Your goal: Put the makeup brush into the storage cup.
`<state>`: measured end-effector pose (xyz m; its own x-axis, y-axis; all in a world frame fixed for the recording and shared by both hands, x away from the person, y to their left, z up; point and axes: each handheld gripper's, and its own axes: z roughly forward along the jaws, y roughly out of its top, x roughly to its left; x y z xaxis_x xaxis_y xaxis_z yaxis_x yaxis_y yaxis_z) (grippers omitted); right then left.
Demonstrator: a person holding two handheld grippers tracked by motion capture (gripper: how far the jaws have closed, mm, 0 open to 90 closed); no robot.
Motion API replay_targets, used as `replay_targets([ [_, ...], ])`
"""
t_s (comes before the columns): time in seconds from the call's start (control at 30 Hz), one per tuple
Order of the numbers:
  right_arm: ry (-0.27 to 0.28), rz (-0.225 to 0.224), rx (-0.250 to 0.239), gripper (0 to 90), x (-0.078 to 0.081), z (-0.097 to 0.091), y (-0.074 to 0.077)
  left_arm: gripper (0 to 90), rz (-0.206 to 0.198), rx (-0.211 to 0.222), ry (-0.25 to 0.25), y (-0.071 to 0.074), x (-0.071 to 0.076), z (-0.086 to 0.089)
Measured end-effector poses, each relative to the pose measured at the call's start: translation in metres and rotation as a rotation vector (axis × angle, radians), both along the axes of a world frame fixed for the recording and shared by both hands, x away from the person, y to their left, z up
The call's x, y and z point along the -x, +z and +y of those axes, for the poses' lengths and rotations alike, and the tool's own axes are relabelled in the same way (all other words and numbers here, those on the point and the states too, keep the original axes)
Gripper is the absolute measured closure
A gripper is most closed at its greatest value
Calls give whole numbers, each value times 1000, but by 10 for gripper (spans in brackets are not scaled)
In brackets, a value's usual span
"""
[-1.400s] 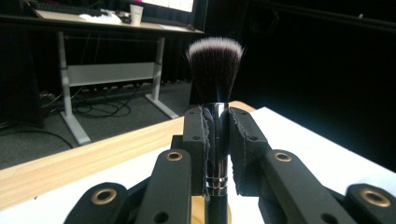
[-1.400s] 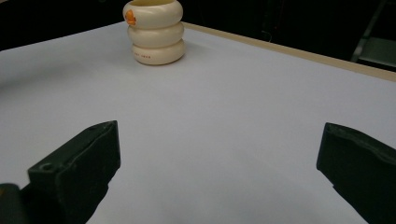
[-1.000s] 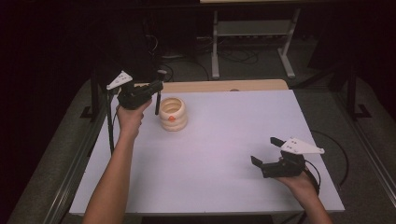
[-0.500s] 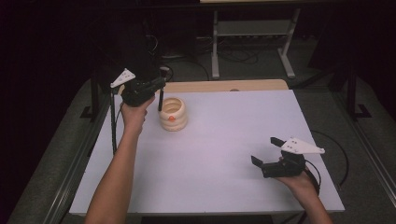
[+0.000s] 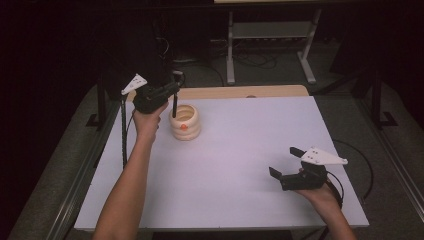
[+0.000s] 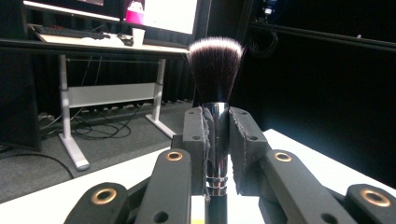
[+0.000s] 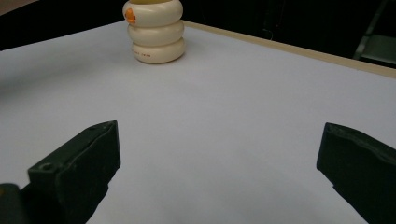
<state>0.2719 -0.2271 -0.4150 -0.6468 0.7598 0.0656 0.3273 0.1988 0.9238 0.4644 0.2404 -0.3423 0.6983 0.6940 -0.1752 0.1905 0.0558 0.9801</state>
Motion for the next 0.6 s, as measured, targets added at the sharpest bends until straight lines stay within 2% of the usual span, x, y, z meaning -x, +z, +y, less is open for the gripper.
replay_targets([
  [0.07, -1, 0, -1, 0, 0, 0, 0, 780, 4, 8, 1, -1, -1, -1],
  [0.2, -1, -1, 0, 0, 0, 0, 0, 780, 3, -7, -2, -4, -3, -3],
  [0.43, -1, -2, -1, 0, 0, 0, 0, 780, 12, -6, -6, -7, -4, -7],
  [0.6, -2, 0, -2, 0, 1, 0, 0, 780, 14, -27, -12, -10, -6, -11],
])
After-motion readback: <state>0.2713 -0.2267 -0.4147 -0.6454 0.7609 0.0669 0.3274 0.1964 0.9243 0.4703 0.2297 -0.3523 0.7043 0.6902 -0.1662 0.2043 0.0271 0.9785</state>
